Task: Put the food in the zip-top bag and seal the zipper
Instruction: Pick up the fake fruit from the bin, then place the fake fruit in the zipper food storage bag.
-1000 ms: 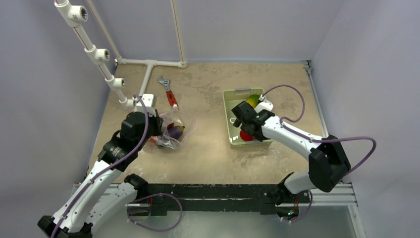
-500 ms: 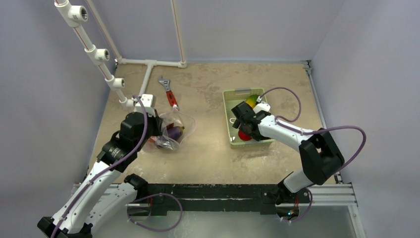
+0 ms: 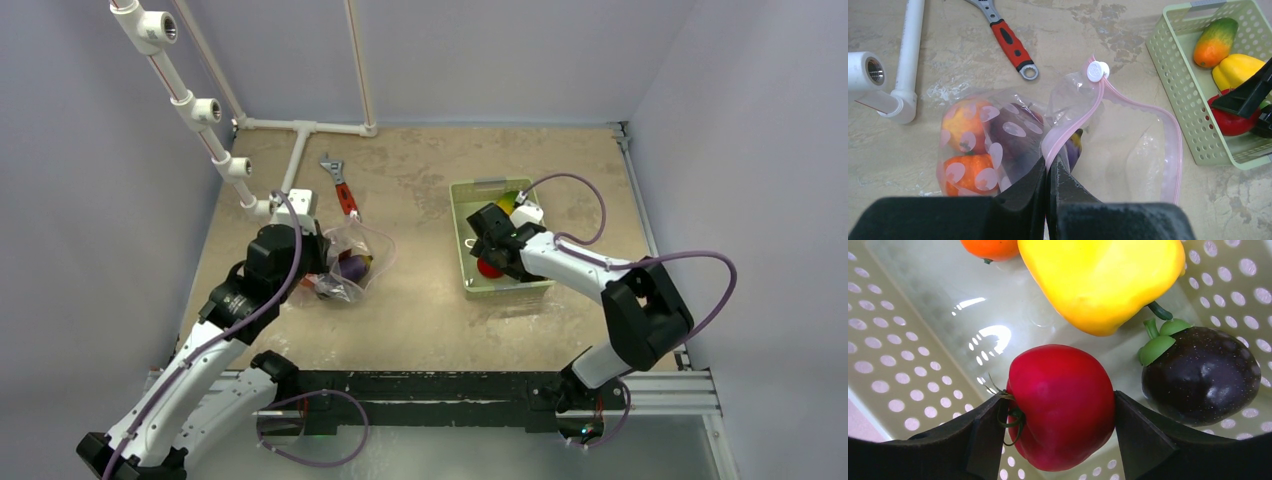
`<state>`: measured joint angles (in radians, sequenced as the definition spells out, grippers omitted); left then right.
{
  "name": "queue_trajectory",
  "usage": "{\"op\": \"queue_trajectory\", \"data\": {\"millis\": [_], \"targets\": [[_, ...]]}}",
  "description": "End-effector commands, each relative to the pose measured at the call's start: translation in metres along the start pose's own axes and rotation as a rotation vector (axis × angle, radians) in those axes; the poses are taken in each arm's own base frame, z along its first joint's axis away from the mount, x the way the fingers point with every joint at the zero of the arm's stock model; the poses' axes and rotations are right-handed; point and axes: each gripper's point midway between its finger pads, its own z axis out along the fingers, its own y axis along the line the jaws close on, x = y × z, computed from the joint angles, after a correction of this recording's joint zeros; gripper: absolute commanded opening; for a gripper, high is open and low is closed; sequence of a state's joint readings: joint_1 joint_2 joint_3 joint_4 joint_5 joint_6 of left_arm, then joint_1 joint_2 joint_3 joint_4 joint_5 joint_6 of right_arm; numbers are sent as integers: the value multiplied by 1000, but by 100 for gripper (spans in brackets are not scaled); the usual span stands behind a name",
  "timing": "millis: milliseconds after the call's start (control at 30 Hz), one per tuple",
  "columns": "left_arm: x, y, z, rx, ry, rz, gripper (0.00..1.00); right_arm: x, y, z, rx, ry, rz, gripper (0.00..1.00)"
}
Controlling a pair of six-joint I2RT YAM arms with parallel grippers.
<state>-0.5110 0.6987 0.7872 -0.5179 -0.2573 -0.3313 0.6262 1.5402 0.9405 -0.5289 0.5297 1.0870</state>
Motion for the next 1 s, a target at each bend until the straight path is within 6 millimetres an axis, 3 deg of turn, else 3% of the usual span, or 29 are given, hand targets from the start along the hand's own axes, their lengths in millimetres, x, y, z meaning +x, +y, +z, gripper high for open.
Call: {"op": "queue_trajectory", "data": {"millis": [0, 233, 367, 567, 667, 800, 967], "targets": [[-5, -2, 1, 6, -21, -10, 0, -33, 22, -24, -87, -68, 42, 42], [-4, -1, 3, 1, -16, -8, 0, -73, 48, -61, -224, -151, 45, 32], [-4, -1, 4, 0, -12, -7, 0, -94, 56, -85, -288, -201, 48, 32], [-2, -1, 6, -2, -4, -6, 0, -115, 96, -149, -617, -256, -30, 27], [-2, -1, 6, -5, -3, -5, 0, -119, 112, -185, -782, -278, -69, 28], [-2, -1, 7, -5, -2, -5, 0, -119, 127, -215, -895, -281, -106, 28], [-2, -2, 7, -1, -3, -4, 0, -94, 156, -256, -1022, -266, -165, 26]]}}
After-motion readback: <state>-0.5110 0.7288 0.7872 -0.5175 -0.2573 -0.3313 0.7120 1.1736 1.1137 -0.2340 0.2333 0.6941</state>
